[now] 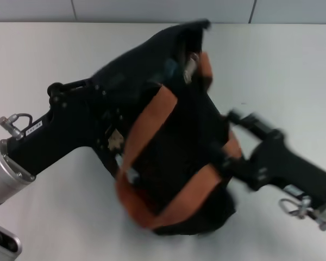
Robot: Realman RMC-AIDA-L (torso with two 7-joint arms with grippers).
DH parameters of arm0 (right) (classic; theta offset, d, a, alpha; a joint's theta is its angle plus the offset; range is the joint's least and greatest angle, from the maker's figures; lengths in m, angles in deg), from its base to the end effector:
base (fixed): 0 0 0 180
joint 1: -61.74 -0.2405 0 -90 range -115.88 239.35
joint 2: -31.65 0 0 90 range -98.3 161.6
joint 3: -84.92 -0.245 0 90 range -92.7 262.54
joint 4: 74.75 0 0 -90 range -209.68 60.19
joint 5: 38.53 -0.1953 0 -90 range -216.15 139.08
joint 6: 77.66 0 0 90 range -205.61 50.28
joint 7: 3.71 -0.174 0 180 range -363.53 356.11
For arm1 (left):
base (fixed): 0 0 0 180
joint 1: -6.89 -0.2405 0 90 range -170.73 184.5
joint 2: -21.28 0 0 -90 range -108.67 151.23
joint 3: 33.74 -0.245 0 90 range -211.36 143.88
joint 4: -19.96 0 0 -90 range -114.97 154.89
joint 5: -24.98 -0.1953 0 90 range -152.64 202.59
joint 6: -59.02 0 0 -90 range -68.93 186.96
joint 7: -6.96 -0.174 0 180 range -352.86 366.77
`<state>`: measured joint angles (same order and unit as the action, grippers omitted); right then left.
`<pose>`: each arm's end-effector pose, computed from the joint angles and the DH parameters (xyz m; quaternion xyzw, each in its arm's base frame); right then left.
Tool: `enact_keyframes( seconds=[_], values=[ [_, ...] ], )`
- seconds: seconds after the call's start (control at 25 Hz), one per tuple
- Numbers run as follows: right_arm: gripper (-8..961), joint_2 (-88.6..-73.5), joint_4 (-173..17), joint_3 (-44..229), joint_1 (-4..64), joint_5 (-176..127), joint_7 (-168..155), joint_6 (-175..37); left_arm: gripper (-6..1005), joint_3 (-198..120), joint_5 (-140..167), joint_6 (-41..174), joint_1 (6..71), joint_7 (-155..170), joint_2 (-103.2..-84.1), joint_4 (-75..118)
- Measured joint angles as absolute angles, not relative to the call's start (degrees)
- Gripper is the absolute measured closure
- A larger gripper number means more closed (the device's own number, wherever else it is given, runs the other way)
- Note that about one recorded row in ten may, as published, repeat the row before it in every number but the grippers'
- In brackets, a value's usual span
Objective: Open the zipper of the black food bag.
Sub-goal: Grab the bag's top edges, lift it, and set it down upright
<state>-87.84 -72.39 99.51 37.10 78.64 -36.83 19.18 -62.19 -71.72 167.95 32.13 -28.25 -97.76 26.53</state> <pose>0.2217 0.2415 -0.0705 -0.8528 0.1563 0.4547 0.2038 -0.2085 0.2555 -0.0170 -0.7075 0.4200 -0.2894 0.4892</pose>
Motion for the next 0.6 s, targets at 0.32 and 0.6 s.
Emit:
enact_keyframes(
  seconds=[0.32, 0.6],
  values=[
    [128, -88.02, -67.35, 100.47, 25.96, 85.38, -36.3, 1.71, 832, -60.67, -71.44, 168.99, 32.6, -29.74, -97.67, 26.68],
    [128, -88.33, -61.82, 96.76, 19.04, 85.41, -28.48, -9.62, 834, -61.13, -71.71, 170.98, 32.12, -31.84, -97.76, 25.79]
  ],
)
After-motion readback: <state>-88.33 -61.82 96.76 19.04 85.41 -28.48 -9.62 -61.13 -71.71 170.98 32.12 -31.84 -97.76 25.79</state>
